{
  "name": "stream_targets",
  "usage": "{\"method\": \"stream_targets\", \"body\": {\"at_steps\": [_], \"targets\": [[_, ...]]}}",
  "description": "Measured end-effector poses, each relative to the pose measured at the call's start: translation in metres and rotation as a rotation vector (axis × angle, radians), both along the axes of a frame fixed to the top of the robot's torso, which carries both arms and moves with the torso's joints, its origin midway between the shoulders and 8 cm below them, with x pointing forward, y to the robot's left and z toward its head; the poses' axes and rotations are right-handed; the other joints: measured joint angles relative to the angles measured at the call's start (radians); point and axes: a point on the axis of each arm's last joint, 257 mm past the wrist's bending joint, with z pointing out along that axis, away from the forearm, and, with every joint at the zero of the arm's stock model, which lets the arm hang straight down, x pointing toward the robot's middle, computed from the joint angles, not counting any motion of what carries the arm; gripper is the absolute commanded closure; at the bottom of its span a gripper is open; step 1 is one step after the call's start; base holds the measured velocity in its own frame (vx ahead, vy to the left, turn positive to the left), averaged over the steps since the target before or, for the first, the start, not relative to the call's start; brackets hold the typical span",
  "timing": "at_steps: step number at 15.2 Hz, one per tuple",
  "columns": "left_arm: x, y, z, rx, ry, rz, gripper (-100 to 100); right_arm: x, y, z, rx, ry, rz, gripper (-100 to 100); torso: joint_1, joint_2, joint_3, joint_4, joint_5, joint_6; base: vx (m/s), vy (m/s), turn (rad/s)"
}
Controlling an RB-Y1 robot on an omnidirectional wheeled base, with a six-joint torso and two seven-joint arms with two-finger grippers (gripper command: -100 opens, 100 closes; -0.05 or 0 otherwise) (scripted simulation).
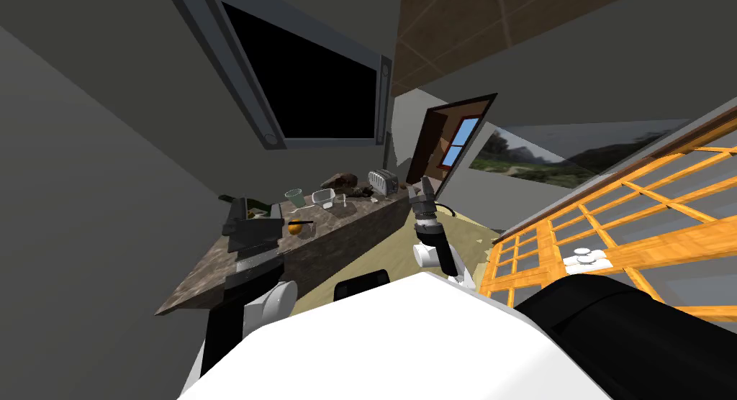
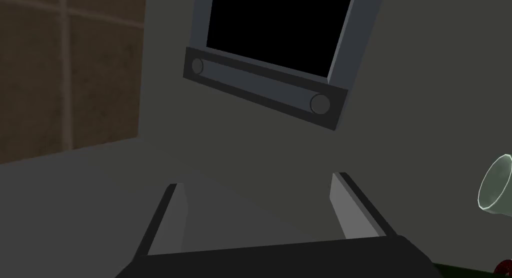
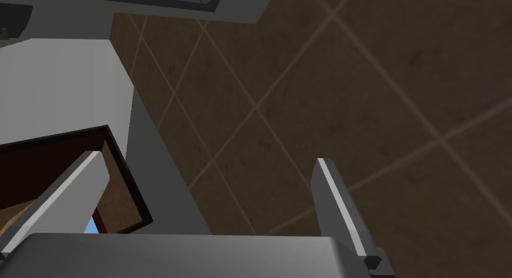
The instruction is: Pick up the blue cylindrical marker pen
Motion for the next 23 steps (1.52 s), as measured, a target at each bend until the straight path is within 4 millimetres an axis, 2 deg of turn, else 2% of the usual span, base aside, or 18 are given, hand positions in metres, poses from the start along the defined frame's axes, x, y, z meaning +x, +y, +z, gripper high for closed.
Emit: {"method": "stream_targets", "body": {"at_steps": [5, 11, 23], "targets": [[0.009, -0.007, -0.009, 0.087, 0.049, -0.026, -100, 0.0, 0.0, 0.0, 0.0, 0.0, 0.0, 0, 0.0, -0.001, 0.0, 0.0, 0.0, 0.0, 0.009, -0.011, -0.044], [0.028, -0.004, -0.032, 0.208, 0.157, -0.024, -100, 0.0, 0.0, 0.0, 0.0, 0.0, 0.0, 0, -0.002, -0.001, -0.001, 0.0, 0.0, 0.0, 0.017, -0.025, -0.087], [0.064, 0.041, -0.077, 0.36, 0.383, 0.082, -100, 0.0, 0.0, 0.0, 0.0, 0.0, 0.0, 0, -0.002, -0.002, -0.001, 0.0, 0.0, 0.0, 0.019, -0.022, -0.082]]}}
